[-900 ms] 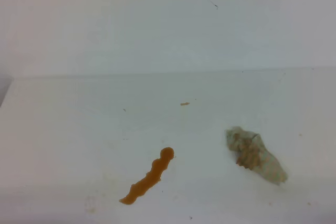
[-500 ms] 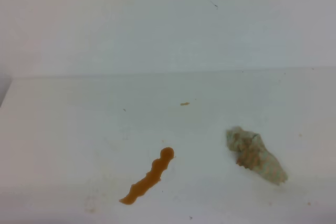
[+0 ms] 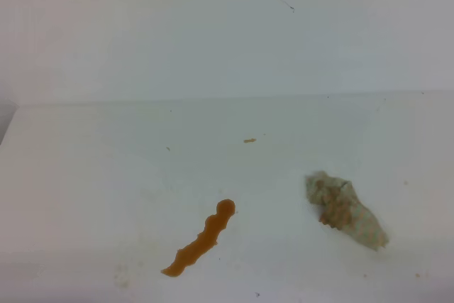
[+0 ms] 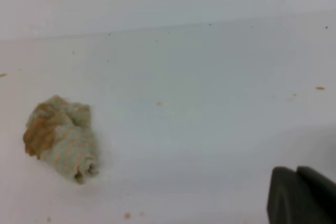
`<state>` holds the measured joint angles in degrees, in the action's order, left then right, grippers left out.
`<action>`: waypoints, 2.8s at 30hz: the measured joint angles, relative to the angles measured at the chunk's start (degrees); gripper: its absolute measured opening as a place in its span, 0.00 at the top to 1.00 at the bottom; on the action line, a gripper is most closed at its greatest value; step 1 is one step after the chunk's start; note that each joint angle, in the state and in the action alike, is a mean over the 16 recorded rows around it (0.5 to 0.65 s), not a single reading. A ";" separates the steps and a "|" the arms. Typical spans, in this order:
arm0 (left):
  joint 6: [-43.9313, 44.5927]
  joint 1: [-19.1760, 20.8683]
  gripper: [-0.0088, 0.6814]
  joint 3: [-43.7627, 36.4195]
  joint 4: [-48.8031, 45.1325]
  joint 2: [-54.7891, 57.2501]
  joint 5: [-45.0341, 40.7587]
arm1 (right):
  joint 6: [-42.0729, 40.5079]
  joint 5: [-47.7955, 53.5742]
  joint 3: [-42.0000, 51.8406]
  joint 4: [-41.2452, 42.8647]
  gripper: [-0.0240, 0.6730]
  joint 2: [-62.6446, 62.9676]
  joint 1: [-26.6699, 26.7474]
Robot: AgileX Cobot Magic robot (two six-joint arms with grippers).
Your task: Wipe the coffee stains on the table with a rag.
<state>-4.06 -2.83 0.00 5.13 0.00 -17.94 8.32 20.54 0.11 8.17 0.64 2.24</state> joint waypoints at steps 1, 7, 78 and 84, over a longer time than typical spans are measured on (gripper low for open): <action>0.00 0.00 0.99 0.00 0.00 0.00 0.00 | 0.00 0.00 0.00 0.00 0.97 0.09 0.00; 0.00 0.00 0.99 0.00 0.00 0.00 0.00 | 0.00 0.00 0.00 0.00 0.97 0.17 0.00; 0.00 0.00 0.99 0.00 0.00 0.00 0.00 | -9.94 -2.22 -32.14 -12.71 0.97 -33.30 0.06; 0.00 0.00 0.99 -0.13 0.00 0.00 0.06 | -22.28 0.23 -35.20 -22.52 0.97 -45.21 0.28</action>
<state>-4.06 -2.83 -0.13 5.13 0.00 -17.88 -13.97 20.77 -35.09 -14.35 -44.57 2.52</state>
